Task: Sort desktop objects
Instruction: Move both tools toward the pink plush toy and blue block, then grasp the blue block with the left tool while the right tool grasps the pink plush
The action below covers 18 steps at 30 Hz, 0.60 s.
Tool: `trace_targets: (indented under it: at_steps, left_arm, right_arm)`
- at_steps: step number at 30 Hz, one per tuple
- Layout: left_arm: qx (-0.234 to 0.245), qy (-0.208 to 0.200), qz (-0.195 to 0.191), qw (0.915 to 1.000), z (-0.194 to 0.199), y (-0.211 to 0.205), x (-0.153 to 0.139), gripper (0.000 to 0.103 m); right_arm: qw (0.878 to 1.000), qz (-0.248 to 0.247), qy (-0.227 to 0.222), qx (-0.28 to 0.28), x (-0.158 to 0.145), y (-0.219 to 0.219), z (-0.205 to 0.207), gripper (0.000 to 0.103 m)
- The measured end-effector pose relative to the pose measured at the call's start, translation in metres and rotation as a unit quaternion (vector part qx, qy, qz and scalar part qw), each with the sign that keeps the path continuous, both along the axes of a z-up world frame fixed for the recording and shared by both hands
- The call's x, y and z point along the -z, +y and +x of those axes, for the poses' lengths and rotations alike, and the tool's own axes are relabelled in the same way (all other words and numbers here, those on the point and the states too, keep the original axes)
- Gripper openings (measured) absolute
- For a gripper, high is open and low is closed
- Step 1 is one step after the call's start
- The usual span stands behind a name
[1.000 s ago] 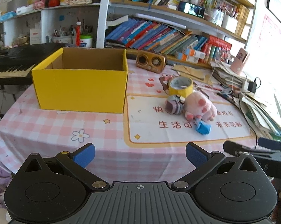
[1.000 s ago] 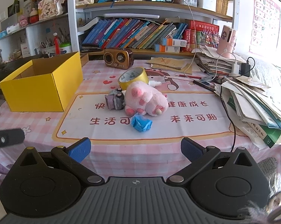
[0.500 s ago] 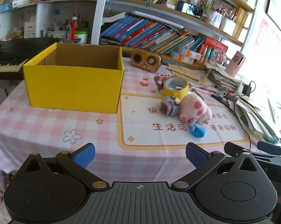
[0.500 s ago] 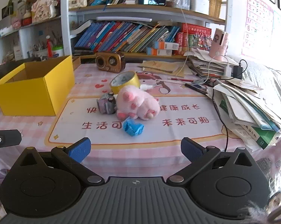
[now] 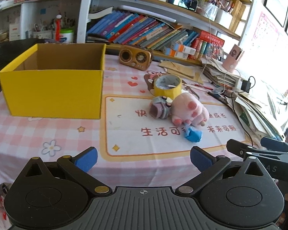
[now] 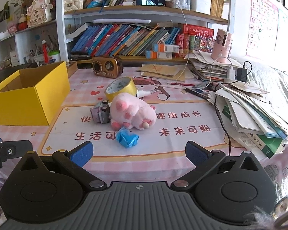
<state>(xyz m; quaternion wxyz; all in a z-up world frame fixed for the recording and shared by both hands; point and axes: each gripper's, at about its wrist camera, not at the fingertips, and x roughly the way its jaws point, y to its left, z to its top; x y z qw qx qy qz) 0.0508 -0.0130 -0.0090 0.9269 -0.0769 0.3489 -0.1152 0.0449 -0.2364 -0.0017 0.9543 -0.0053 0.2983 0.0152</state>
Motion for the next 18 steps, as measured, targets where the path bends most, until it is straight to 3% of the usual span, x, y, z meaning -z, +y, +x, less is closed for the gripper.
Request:
trace_targets:
  at_steps: [18]
  left_arm:
    - [0.05, 0.012, 0.015, 0.9985, 0.054, -0.067, 0.02, 0.101]
  right_arm:
    - [0.999, 0.019, 0.036, -0.026, 0.011, -0.05, 0.074, 0.103]
